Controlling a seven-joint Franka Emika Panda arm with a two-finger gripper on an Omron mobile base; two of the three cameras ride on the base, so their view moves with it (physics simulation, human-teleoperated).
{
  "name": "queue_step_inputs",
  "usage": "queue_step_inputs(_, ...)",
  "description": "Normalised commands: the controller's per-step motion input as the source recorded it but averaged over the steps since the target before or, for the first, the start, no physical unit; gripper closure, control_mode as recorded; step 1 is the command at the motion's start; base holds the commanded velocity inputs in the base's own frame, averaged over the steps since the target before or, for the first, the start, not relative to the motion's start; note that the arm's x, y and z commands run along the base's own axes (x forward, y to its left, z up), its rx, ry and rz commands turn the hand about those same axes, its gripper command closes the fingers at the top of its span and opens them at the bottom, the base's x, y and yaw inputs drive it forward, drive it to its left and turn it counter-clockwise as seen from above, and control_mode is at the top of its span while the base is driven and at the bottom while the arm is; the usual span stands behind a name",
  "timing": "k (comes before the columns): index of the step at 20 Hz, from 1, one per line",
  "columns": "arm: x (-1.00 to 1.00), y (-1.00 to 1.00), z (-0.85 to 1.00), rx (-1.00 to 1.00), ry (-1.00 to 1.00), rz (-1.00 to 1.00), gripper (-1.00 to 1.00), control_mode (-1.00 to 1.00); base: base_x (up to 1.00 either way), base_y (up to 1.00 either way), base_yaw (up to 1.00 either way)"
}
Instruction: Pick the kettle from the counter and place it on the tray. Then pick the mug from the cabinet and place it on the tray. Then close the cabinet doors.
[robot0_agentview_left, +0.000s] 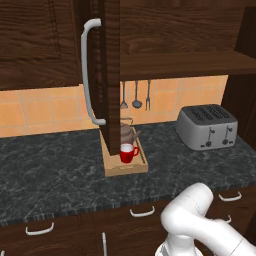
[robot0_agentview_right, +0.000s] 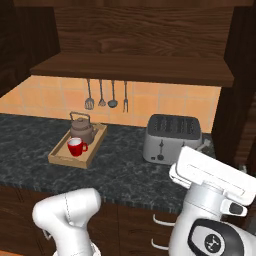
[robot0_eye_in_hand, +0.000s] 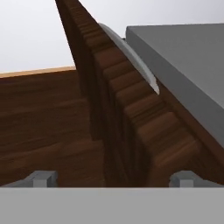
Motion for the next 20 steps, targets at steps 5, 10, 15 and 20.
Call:
queue_step_inputs(5,-0.51,0.2,0.0,-1.0,0.0,0.08,-1.0,-1.0,0.0,0.0,0.0)
queue_step_inputs(10,-0.47,0.13,0.0,-1.0,0.0,0.06,-1.0,-1.0,0.0,0.0,0.0)
queue_step_inputs(15,-0.47,0.14,0.0,-1.0,0.0,0.06,-1.0,-1.0,0.0,0.0,0.0)
queue_step_inputs(20,-0.47,0.21,0.0,-1.0,0.0,0.07,-1.0,-1.0,0.0,0.0,0.0)
